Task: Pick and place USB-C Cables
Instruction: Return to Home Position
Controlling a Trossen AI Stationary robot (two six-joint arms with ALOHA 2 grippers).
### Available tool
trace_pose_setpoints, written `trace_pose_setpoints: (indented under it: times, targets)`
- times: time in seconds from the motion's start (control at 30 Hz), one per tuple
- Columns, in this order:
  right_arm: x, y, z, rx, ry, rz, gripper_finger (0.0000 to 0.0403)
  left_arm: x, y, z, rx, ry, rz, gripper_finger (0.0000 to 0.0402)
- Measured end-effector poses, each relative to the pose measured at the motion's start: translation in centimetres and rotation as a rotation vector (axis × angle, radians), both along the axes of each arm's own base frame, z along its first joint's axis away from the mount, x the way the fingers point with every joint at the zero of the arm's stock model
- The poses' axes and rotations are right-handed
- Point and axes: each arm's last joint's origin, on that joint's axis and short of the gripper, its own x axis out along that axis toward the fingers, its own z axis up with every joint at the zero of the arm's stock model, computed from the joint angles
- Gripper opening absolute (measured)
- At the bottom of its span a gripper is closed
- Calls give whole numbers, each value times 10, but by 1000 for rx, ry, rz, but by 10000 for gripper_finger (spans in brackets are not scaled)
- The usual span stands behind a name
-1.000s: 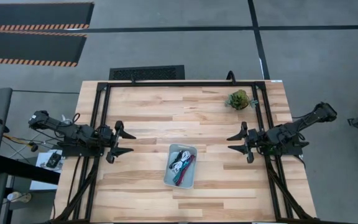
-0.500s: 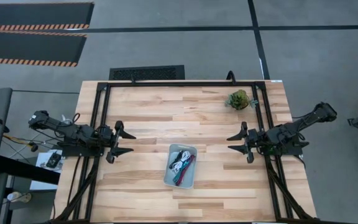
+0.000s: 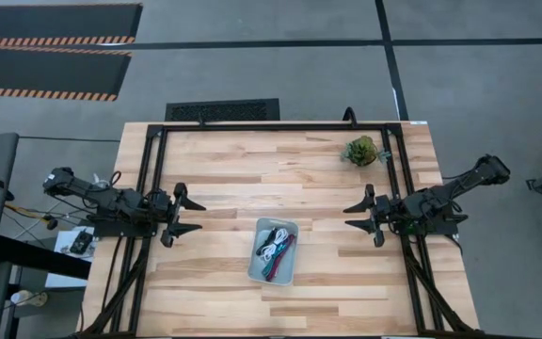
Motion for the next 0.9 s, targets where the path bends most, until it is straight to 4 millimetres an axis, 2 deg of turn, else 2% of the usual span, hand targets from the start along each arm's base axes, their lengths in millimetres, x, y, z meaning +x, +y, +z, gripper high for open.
trace_pose_setpoints:
  times: [0.9]
  targets:
    - [0, 0, 0, 0, 0, 0, 183, 0, 0, 0, 0, 0, 0, 251]
